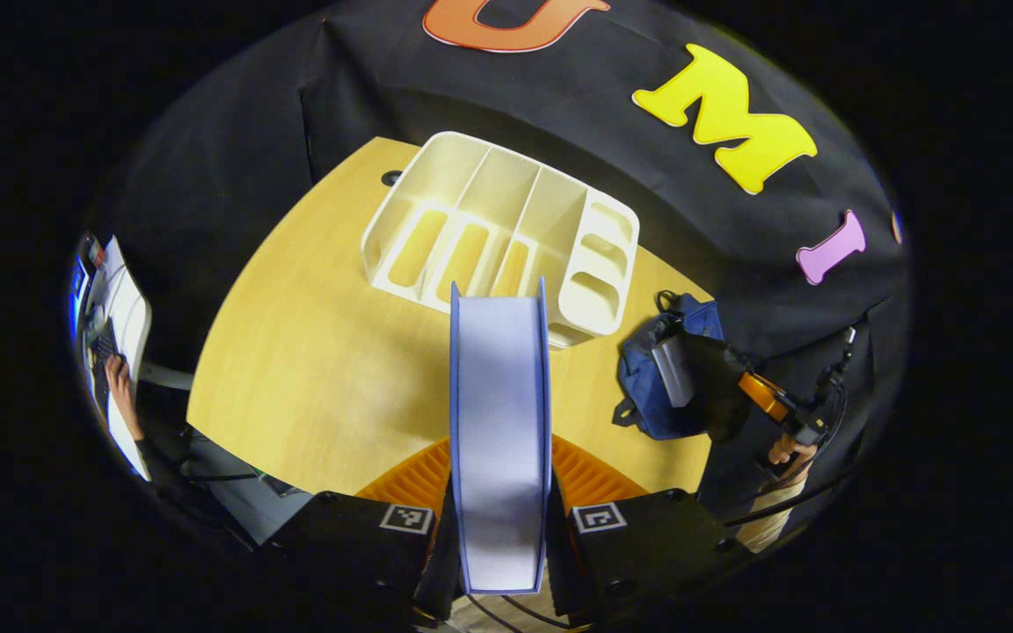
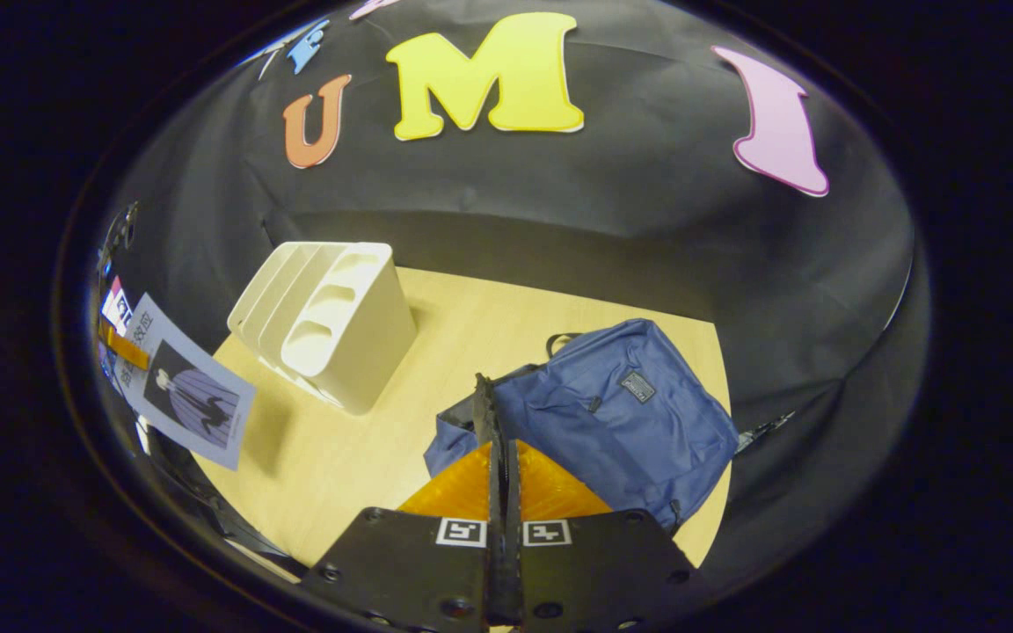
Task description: Open the schoolbag, grab two books from the bookshelf and put them into the schoolbag.
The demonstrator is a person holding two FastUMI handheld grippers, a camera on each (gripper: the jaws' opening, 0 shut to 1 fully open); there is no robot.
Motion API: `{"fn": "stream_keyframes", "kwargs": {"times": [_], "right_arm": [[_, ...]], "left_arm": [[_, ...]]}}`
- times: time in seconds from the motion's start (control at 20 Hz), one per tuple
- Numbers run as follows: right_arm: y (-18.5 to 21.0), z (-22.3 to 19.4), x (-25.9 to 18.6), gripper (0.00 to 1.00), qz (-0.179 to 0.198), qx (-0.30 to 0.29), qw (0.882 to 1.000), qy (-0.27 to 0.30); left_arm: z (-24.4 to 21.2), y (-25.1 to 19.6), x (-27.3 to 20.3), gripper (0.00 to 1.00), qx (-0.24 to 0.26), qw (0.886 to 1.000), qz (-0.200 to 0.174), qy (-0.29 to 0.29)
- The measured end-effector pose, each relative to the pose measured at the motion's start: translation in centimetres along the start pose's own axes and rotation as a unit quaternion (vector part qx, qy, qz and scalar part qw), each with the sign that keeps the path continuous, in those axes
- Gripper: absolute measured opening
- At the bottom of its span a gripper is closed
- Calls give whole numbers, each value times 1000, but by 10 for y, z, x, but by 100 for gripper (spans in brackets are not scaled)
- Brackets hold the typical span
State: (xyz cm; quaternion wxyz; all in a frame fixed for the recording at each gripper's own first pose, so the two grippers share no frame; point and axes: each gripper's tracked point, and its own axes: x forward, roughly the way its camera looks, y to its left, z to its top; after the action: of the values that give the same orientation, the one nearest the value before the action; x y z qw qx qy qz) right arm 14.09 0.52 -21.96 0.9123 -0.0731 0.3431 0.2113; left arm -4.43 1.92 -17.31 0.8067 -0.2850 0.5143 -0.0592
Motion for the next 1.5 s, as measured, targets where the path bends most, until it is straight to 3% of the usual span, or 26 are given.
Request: {"fn": "stream_keyframes", "kwargs": {"times": [0.2,0.4,0.6,0.8,1.1,1.5], "right_arm": [[-4,3,-5,0,-10,0,1000,-2],[-14,6,-11,1,-24,9,1000,-1],[-25,13,-22,0,-39,18,999,-4],[-30,29,-29,0,-55,12,998,-8],[-29,42,-32,0,-57,1,998,-9],[-14,45,-31,3,-15,-45,999,-7]], "left_arm": [[-32,-41,20,43,-22,997,-76,18],[-58,-80,55,43,-1,991,-128,40],[-70,-134,89,44,6,979,-195,54],[-64,-180,126,44,-21,967,-249,45],[-48,-230,172,43,-98,947,-303,27],[-34,-288,254,43,-188,926,-327,-11]]}}
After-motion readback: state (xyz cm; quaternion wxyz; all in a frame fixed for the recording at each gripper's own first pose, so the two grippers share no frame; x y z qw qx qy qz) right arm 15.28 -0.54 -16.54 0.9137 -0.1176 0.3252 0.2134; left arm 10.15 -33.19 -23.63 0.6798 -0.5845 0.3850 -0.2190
